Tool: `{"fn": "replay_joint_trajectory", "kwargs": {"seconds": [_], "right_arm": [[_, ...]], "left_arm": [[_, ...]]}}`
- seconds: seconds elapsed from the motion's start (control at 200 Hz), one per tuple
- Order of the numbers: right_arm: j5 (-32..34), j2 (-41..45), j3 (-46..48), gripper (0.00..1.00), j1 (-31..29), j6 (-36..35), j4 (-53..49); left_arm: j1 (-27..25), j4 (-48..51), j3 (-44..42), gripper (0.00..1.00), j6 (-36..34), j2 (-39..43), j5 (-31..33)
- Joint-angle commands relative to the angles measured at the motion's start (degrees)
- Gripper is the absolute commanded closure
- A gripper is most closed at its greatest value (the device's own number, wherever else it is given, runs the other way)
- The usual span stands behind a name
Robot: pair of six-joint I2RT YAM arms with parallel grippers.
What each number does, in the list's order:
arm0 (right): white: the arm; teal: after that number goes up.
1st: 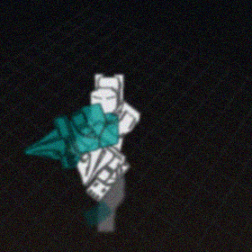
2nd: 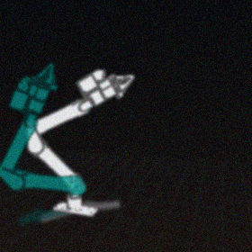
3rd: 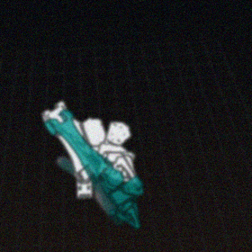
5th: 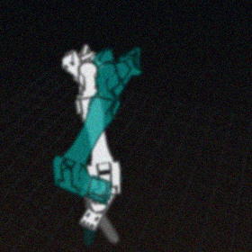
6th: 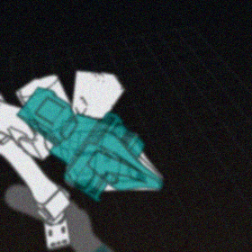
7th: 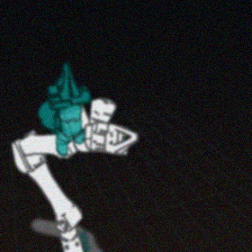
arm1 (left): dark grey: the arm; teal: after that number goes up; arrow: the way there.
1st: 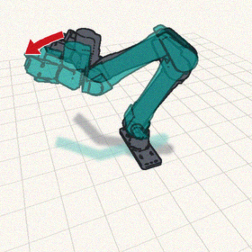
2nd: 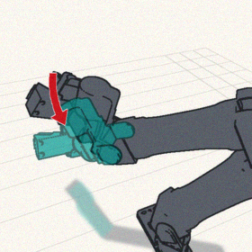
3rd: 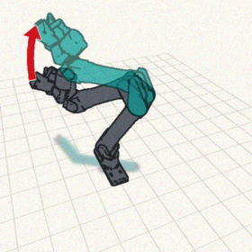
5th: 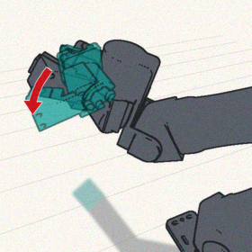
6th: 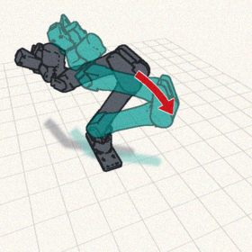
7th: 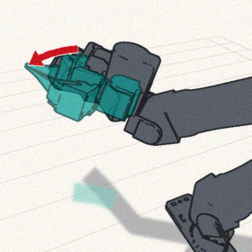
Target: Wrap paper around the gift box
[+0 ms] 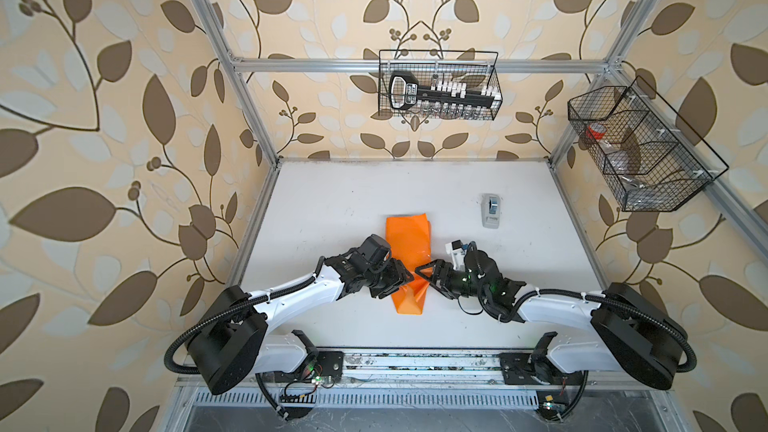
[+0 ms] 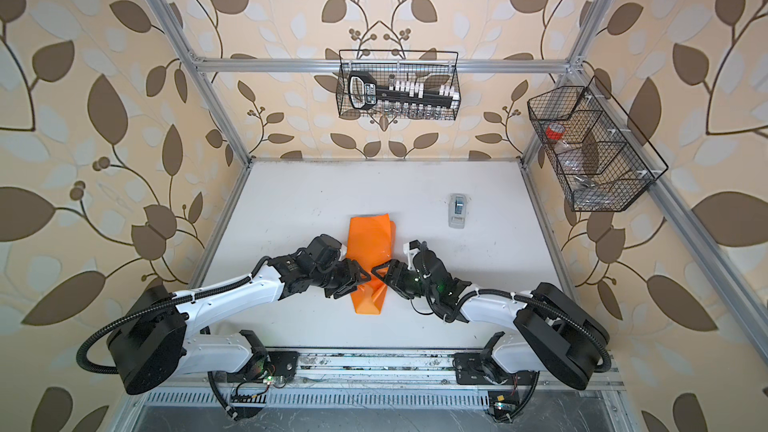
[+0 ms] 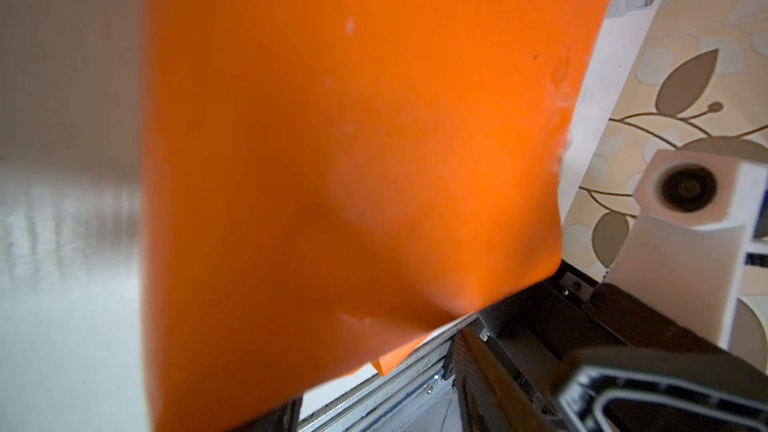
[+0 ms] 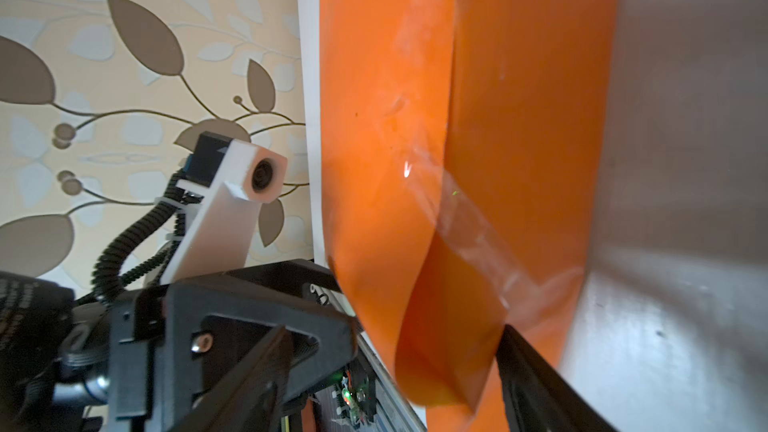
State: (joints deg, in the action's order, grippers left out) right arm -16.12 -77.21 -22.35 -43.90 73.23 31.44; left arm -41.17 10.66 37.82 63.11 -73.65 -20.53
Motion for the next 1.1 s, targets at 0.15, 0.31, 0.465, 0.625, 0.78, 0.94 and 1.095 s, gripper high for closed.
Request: {"fn": "replay_joint_trajectory", "kwargs": {"seconds": [0.15, 0.31, 0.465, 0.625, 0.78, 0.94, 1.095], "right_arm": [[-1.4, -2.4, 2.1, 0.2, -2.1, 7.7, 10.7], [1.5, 0.9, 3.5, 0.23, -2.1, 5.1, 4.6], [10.3, 10.3, 0.2, 0.39, -2.3, -8.3, -19.0], [13.7, 13.1, -4.8, 0.47, -2.6, -20.6, -32.8], [11.2, 12.2, -6.2, 0.36, -3.8, -21.2, -30.4], [11.7, 6.5, -9.2, 0.43, -5.4, -19.4, -28.4], [12.6, 1.3, -11.1, 0.48, -5.7, -18.0, -26.8]], "left_arm": [[0.7, -2.0, 0.7, 0.48, -0.1, -1.2, 0.6], [0.7, -1.7, 0.2, 0.49, -0.7, -1.4, 0.3], [0.7, -1.4, -0.3, 0.49, -1.9, -2.9, -0.5], [0.7, -2.7, -1.8, 0.49, -1.7, -3.4, -0.4], [0.7, -1.7, -1.2, 0.49, -2.3, -3.2, 0.0], [0.7, -1.1, -1.1, 0.49, -2.5, -2.7, 0.2], [0.7, -0.3, -1.1, 0.49, -2.8, -1.7, 0.2]]}}
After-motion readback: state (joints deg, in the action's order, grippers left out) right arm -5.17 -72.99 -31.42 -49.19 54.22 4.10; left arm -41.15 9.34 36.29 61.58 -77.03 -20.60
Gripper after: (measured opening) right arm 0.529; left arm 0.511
